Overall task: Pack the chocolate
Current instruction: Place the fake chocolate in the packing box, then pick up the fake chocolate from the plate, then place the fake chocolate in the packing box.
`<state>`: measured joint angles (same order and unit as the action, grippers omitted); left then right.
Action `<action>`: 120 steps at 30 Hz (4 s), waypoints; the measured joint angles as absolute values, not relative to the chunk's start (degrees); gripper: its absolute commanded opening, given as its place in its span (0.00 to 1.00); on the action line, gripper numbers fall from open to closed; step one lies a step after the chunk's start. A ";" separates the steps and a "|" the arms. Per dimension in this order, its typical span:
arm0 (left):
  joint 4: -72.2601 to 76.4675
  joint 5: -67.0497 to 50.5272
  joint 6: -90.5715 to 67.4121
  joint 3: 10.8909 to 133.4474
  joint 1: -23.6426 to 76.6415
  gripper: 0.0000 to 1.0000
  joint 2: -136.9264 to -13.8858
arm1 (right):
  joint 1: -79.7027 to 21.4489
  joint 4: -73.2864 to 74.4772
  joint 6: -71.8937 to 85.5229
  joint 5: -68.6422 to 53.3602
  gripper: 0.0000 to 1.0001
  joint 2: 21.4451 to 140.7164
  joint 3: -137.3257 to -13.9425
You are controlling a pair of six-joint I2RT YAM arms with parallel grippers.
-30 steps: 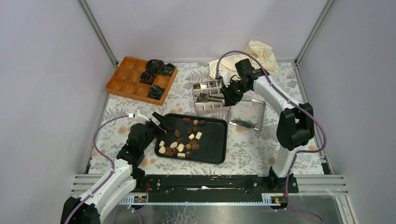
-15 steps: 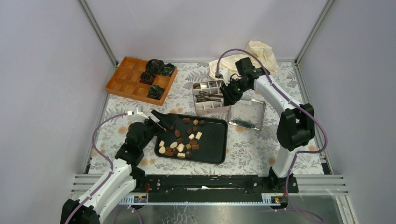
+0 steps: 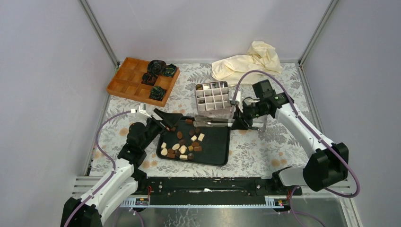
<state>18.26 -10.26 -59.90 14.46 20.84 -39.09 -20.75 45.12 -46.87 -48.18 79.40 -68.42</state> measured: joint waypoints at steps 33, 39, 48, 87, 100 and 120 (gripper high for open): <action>26.22 -14.61 -63.40 12.36 20.84 0.95 -43.35 | -23.55 37.04 -69.38 -33.63 0.48 88.71 -57.89; 26.04 -14.59 -63.40 12.36 20.84 0.95 -42.89 | -25.58 38.50 -70.52 -33.54 0.48 92.68 -61.80; 25.98 -14.59 -63.37 12.36 20.84 0.95 -41.67 | -26.63 41.85 -72.93 -32.53 0.42 94.74 -64.12; 25.76 -14.59 -63.40 11.73 20.84 0.94 -42.74 | -14.17 35.97 -36.71 -40.36 0.00 83.29 -63.57; 25.65 -13.98 -63.40 11.20 20.84 0.95 -40.34 | -14.09 31.81 -30.09 -32.99 0.04 92.09 -71.53; 25.65 -13.98 -63.40 11.20 20.84 0.95 -40.62 | -14.13 34.81 -32.10 -31.14 0.17 98.30 -76.14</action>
<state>25.65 -13.98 -63.40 11.20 20.84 -40.62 -14.13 34.81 -32.10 -31.14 98.30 -76.14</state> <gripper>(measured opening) 0.948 0.382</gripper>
